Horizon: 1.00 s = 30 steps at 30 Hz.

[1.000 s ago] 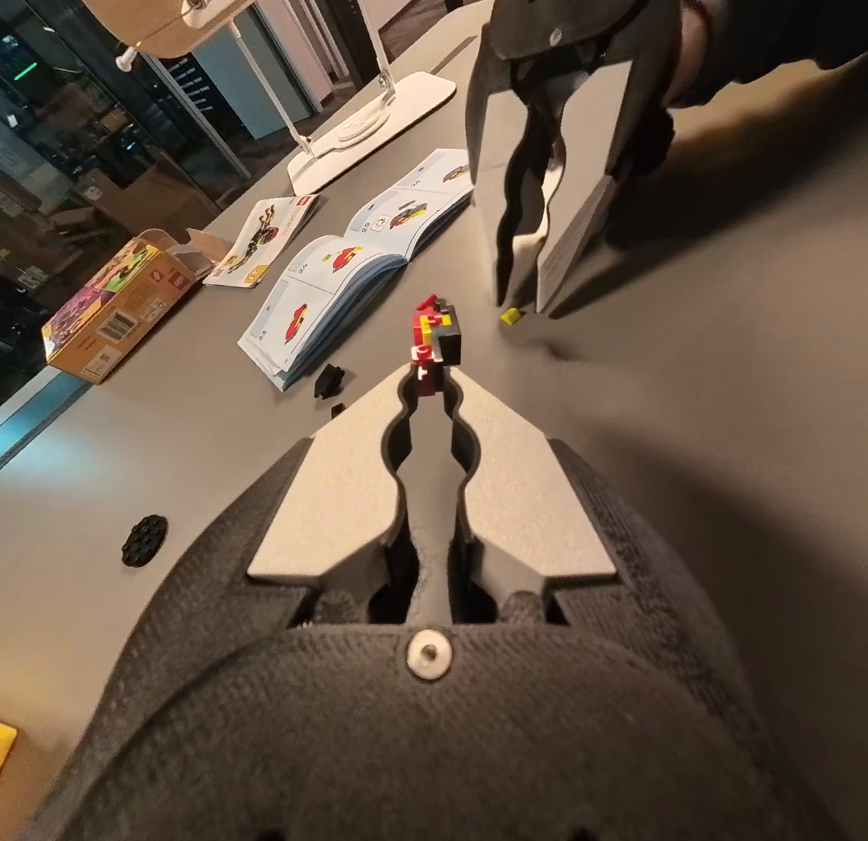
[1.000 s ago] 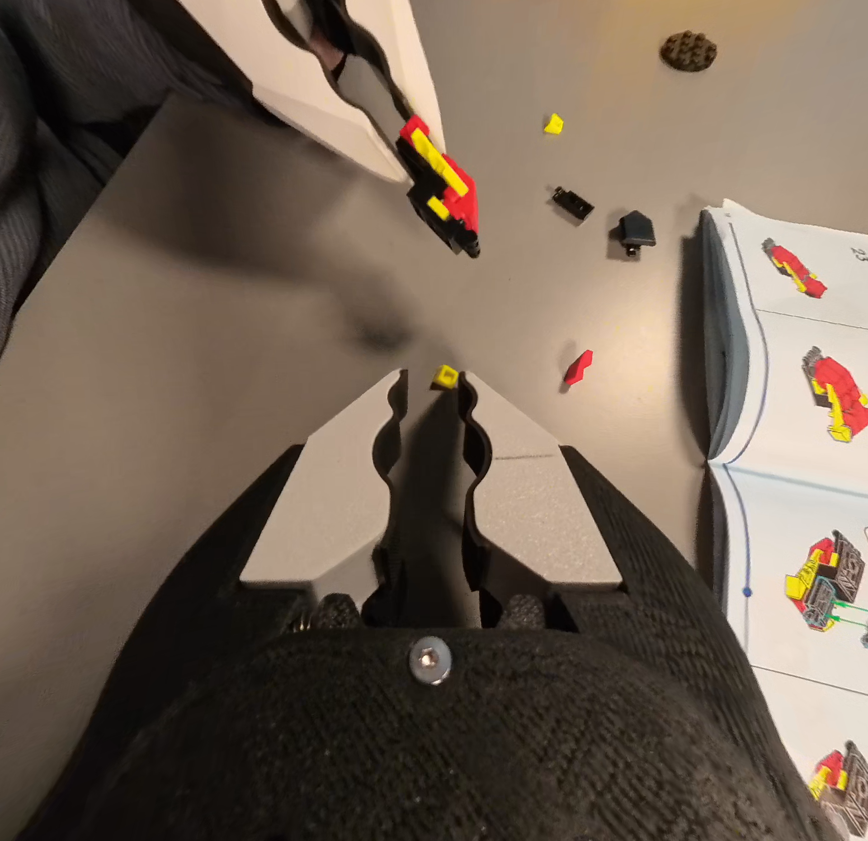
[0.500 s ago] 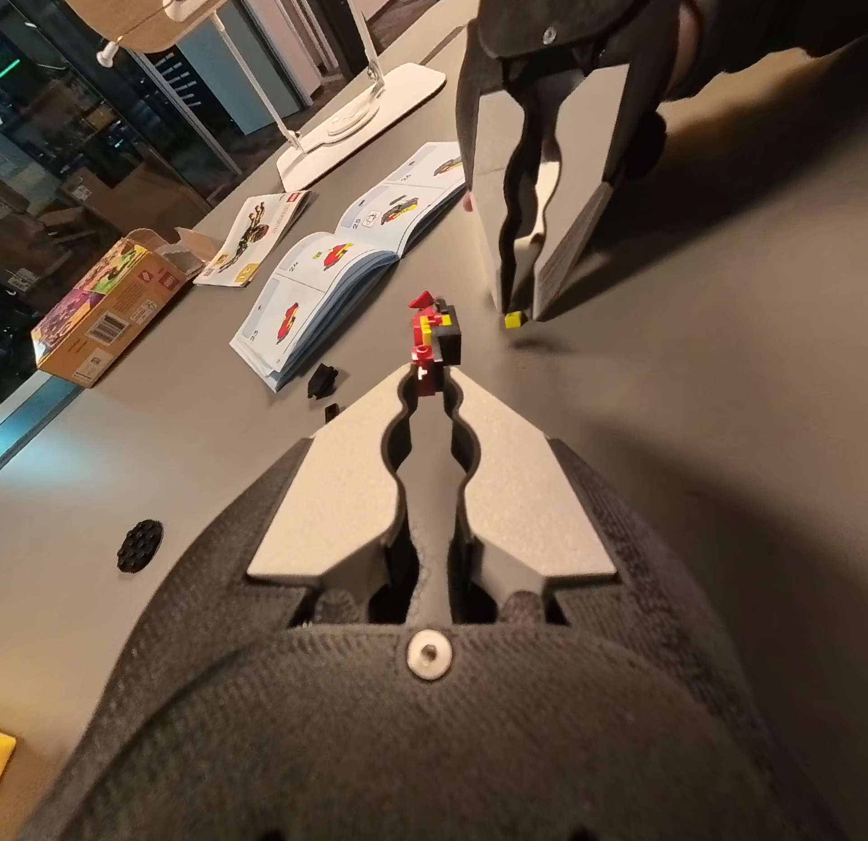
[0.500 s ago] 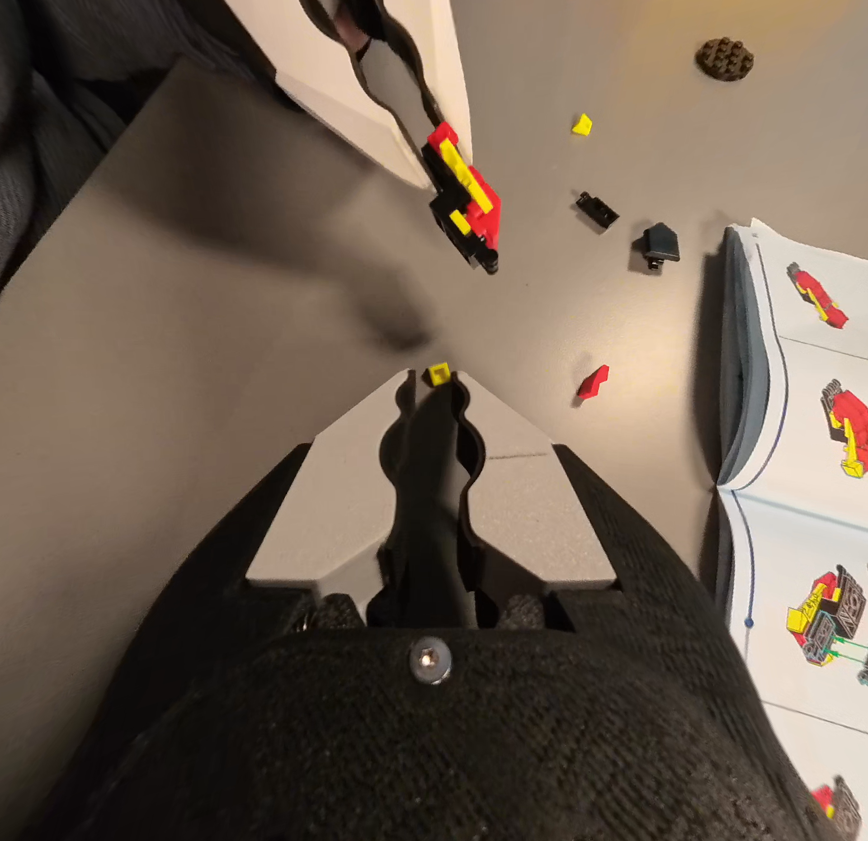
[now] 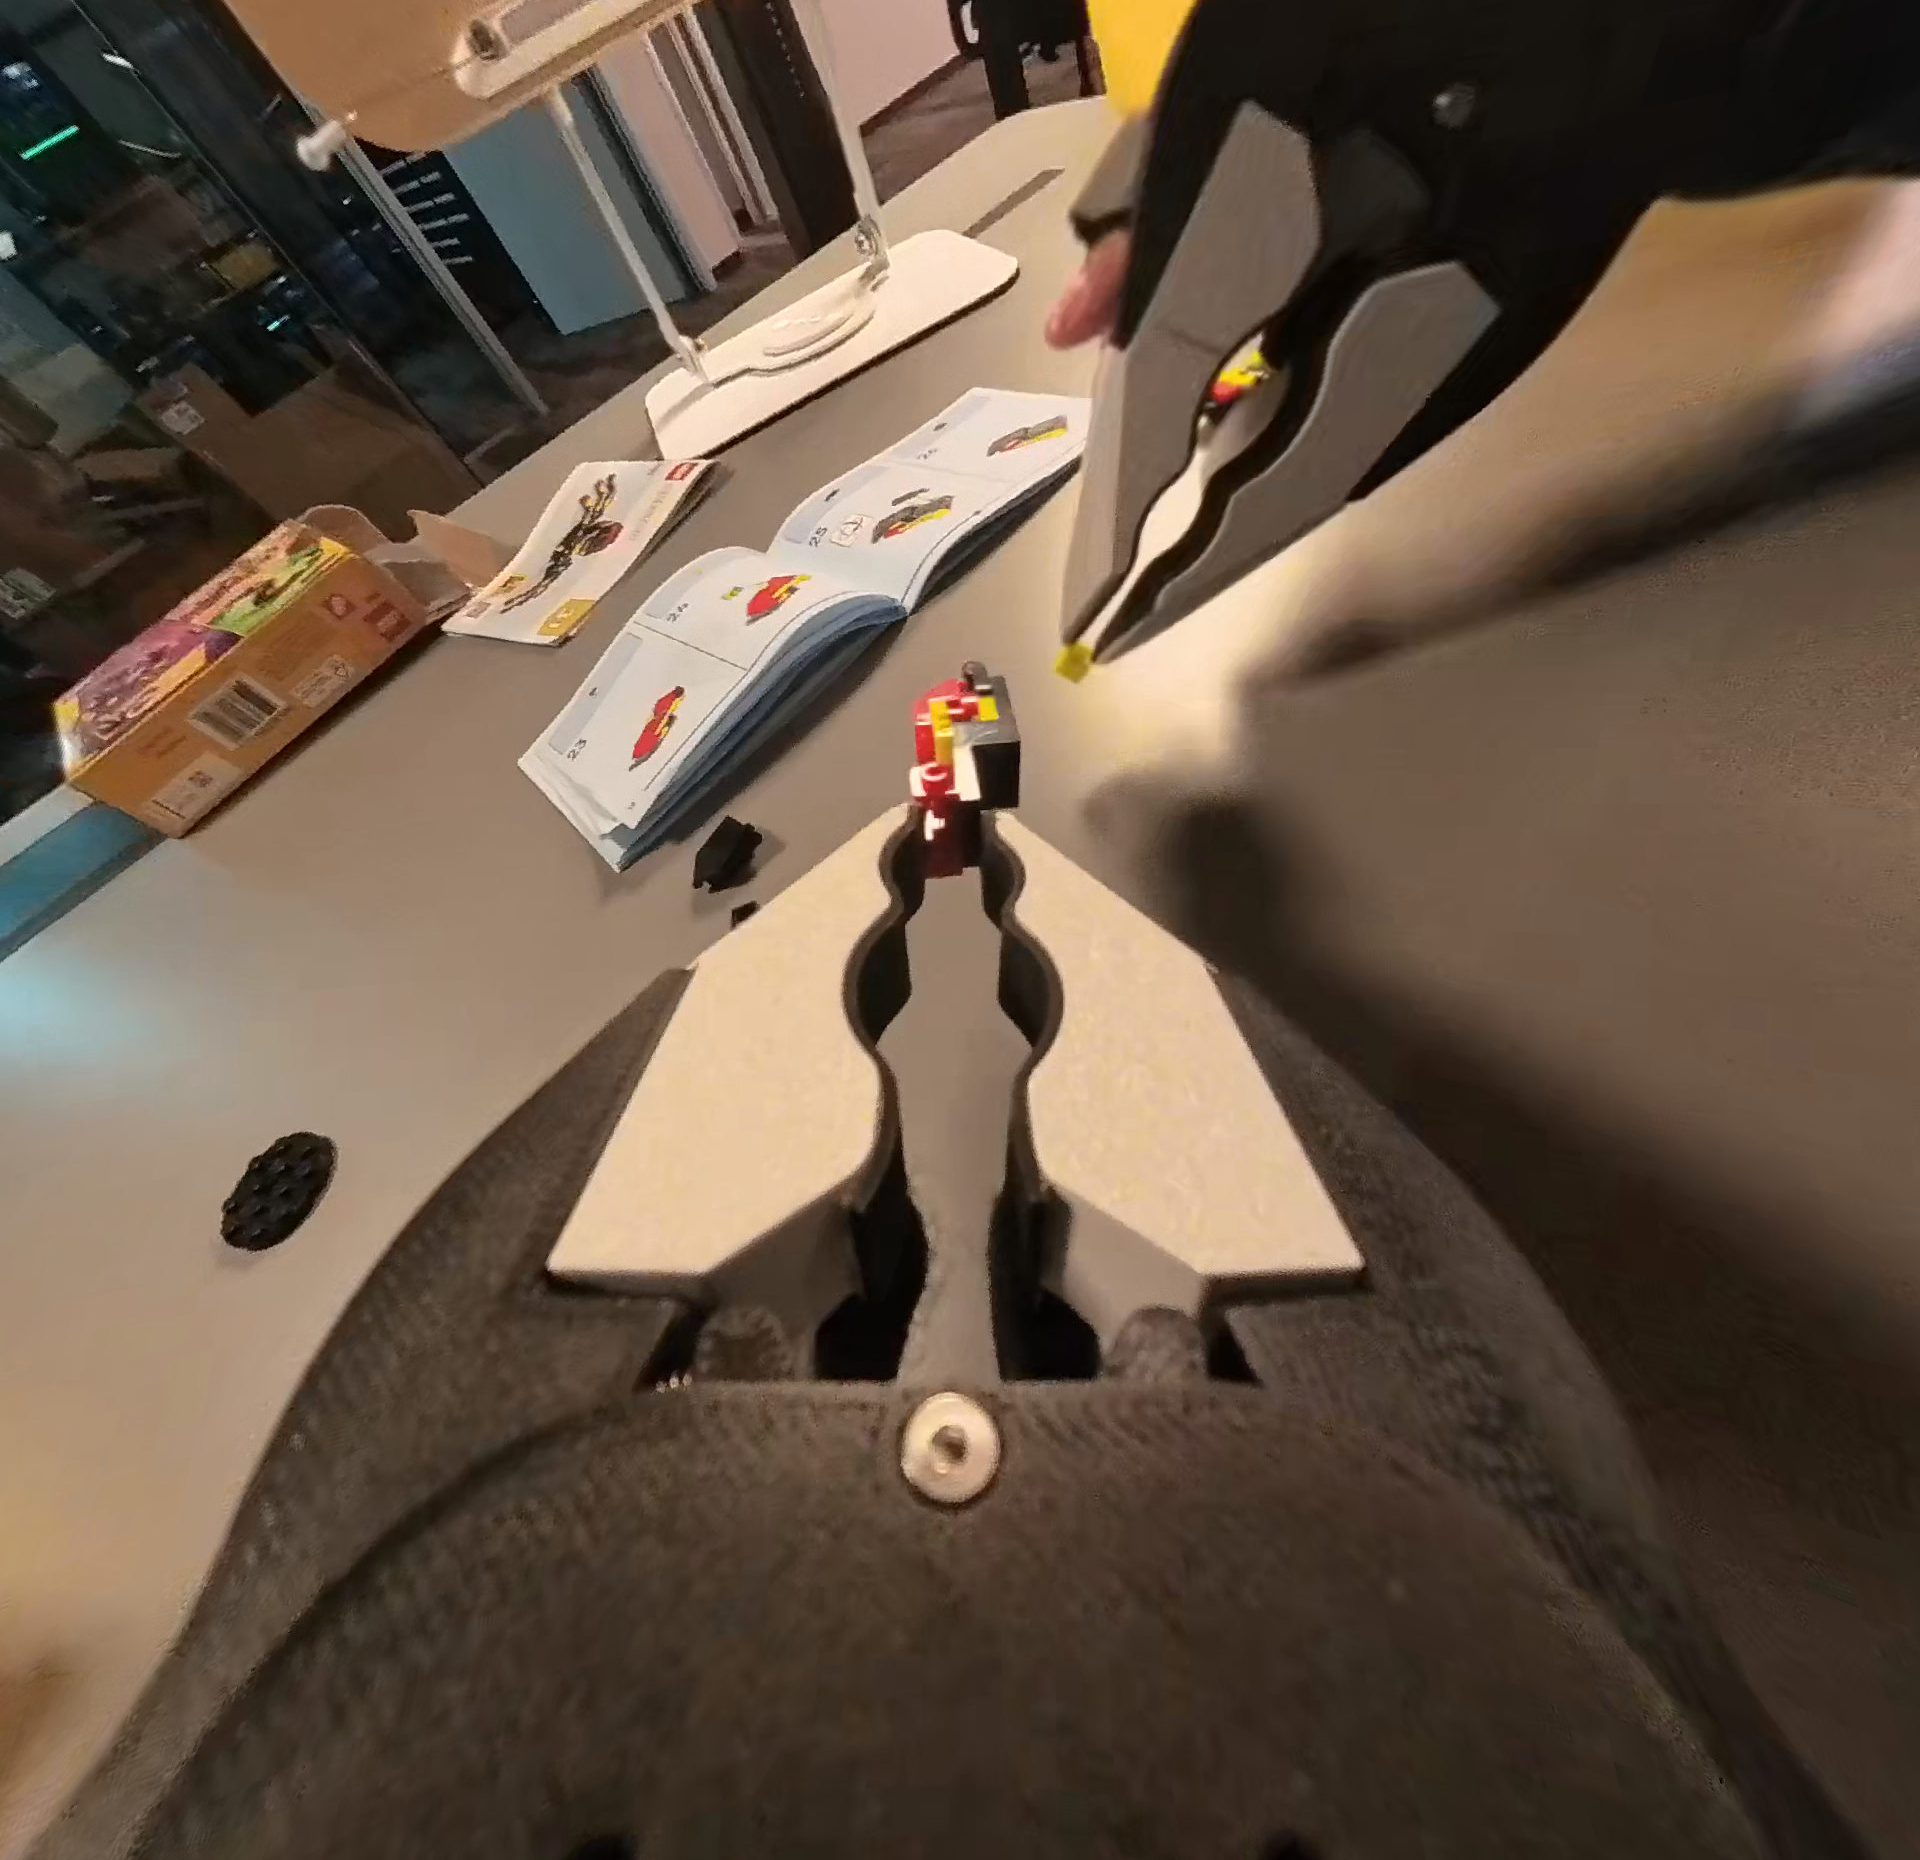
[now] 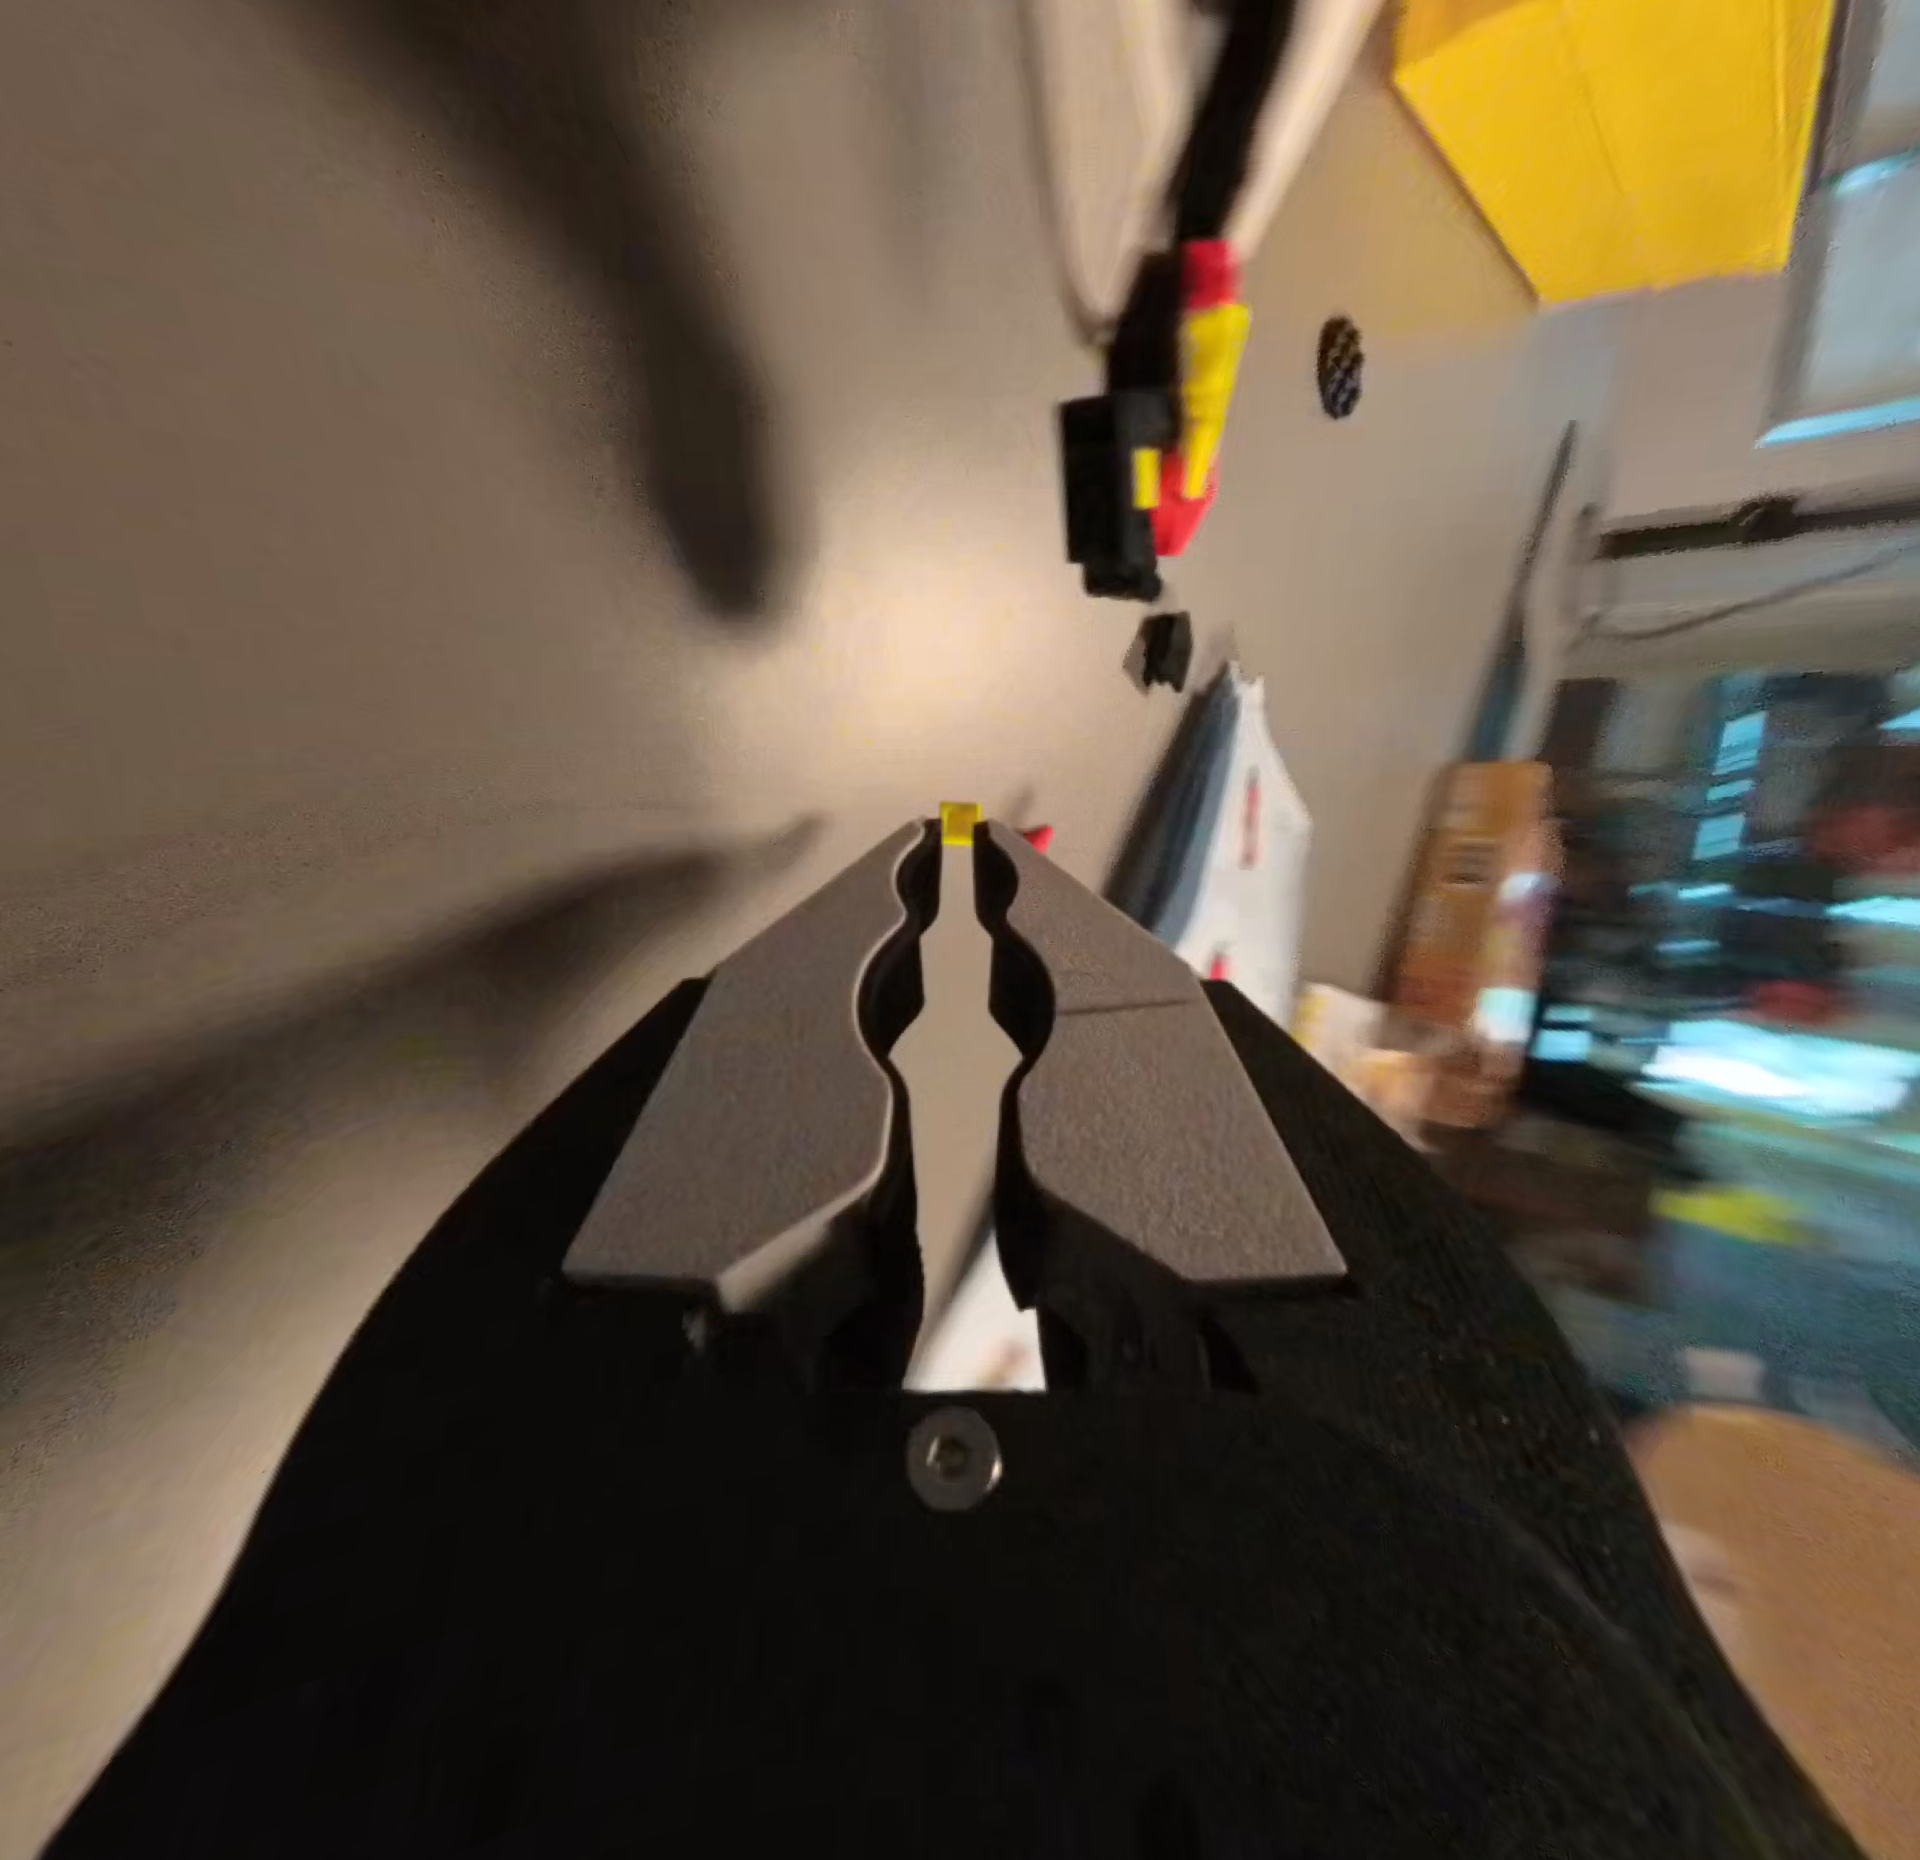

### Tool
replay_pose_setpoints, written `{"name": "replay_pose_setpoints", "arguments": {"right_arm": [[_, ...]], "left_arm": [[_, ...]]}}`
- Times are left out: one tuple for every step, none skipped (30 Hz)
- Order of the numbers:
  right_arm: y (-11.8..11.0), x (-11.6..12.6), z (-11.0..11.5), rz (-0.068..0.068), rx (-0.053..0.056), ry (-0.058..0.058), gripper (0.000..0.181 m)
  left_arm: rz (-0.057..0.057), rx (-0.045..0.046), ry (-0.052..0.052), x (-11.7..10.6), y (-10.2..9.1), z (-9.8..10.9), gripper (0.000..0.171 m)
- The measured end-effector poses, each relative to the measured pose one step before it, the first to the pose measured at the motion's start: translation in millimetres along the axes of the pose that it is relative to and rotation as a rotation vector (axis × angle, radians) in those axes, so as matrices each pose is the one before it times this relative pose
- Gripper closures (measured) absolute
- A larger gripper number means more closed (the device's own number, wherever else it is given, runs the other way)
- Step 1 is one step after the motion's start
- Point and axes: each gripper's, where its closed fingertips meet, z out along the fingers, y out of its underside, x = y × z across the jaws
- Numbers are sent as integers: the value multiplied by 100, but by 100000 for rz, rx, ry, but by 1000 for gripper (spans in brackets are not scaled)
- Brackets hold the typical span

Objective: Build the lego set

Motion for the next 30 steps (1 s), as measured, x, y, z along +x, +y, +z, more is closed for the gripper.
{"name": "replay_pose_setpoints", "arguments": {"right_arm": [[471,70,11,-16109,-8500,1550,178],[483,-166,167,-17374,-8370,-424,178],[213,-301,246,-17761,-6604,-1307,178],[-226,-251,202,-17324,-3678,-1045,178],[-590,-251,139,-15457,-946,-1633,178],[-751,-3,28,-12938,601,-822,178],[-664,213,-53,-11043,1040,-152,181],[-499,360,-118,-9600,1211,108,181],[-368,378,-150,-7653,1712,-173,181],[-357,353,-186,-4901,2326,-635,181],[-281,258,-210,-2559,2195,-1217,181],[-207,113,-260,-1156,1988,-1797,178],[-190,-10,-347,1135,2048,-2287,172],[-77,-27,-418,5121,1433,-2141,167],[-17,-33,-475,9571,1325,-2084,163],[-23,1,-514,13443,1328,-1587,160],[-59,182,-466,16681,1326,-62,157],[-151,315,-344,19547,1480,1178,154],[-201,127,-147,21733,1184,452,151],[-32,38,79,22861,-224,698,149],[49,138,232,22380,-281,2495,139],[-92,285,151,19482,2163,4432,135],[-309,441,-40,15974,5232,5616,130],[-267,615,-138,14066,5810,6288,130],[-151,1048,-165,12520,5524,8054,130],[-142,1310,-160,11045,5788,8764,128],[-159,1489,-147,9838,6041,9442,127],[-159,1524,-153,7572,5819,9876,126],[-141,1463,-183,4675,5448,9978,126],[-60,1298,-198,2839,4862,9270,126]], "left_arm": [[-478,73,413,21,1,-14,162],[6,105,284,42,-9,-12,162],[193,137,126,54,-34,-29,162],[191,261,-284,-5,-61,-56,162],[175,447,-939,-103,-111,-94,162],[165,728,-1334,-177,-147,-130,162],[-70,1041,-1405,-214,-190,-166,162],[-419,1237,-1257,-214,-190,-190,162],[-759,1362,-940,-202,-209,-196,162],[-1059,1499,-568,-165,-207,-192,162],[-1195,1429,-158,-129,-198,-176,162],[-1301,1293,-235,-139,-173,-183,162],[-1221,1248,-750,-221,-151,-223,162],[-1019,911,-2170,-468,-79,-284,162],[-756,934,-3336,-724,-61,-362,162],[-936,1306,-3157,-799,-87,-392,162],[-1600,1351,-1867,-703,-64,-393,163],[-1458,1026,-199,-541,-21,-330,162],[-1014,101,936,-423,101,-262,163],[-127,-1225,1402,-367,300,-150,162],[655,-1643,1982,-277,369,-15,162],[781,-1513,2888,-133,352,126,162],[1078,-1824,3251,-68,381,272,162],[840,-1920,3602,8,363,399,162],[535,-1858,3683,48,305,485,162],[716,-1335,2091,-95,215,507,162],[1128,77,78,-265,104,516,162],[1133,937,-920,-286,130,485,162],[225,282,-939,-208,244,371,162],[-578,-1143,-333,-82,91,88,162]]}}
